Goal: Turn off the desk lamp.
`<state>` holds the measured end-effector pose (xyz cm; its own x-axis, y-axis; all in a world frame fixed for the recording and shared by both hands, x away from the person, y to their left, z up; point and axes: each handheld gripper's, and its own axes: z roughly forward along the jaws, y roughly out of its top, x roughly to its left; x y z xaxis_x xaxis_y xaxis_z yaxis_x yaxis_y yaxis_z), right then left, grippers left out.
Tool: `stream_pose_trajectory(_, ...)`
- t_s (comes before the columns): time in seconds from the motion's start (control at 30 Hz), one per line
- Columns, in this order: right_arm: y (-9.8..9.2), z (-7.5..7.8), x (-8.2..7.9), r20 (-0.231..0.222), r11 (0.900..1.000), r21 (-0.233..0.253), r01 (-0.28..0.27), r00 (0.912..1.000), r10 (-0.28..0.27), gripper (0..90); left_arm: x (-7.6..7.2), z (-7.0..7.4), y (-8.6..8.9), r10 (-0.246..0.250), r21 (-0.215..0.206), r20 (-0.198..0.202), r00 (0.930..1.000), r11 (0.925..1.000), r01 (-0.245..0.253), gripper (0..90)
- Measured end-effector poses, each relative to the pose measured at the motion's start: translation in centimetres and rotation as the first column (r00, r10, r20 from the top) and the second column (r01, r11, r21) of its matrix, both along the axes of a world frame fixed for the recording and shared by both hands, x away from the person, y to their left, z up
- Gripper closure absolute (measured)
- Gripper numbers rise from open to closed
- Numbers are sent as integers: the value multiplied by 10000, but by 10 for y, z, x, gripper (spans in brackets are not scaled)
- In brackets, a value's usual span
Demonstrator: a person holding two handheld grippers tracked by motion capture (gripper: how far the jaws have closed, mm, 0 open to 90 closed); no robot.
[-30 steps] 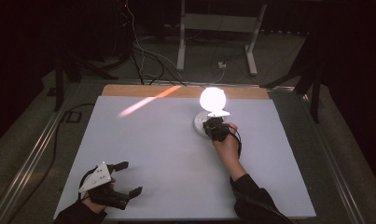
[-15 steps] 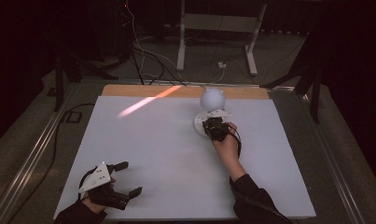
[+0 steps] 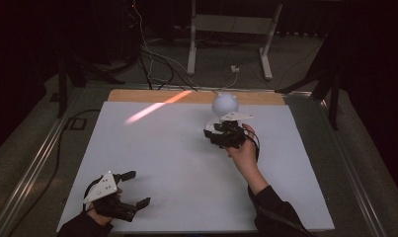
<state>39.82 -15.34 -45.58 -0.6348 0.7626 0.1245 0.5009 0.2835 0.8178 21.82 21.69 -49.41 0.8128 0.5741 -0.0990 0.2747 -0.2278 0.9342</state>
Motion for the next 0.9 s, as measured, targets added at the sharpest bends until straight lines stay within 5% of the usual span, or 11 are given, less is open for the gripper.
stream_pose_trajectory(0.4,-15,2,-19,317,9985,426,-358,9989,345,111,0,0,0,16,2,7,10000,10000,-16,6)
stream_pose_trajectory(0.53,-22,-1,-28,118,9956,253,-906,9958,903,12,0,0,0,17,-2,0,10000,10000,-17,6)
stream_pose_trajectory(0.73,-38,-10,-45,575,9907,490,-1268,9906,1239,0,0,0,0,3,12,0,10000,10000,-3,6)
stream_pose_trajectory(0.9,-52,-19,-60,492,9918,-27,-1276,9906,1275,0,0,0,1,12,5,-4,10000,10000,-12,6)
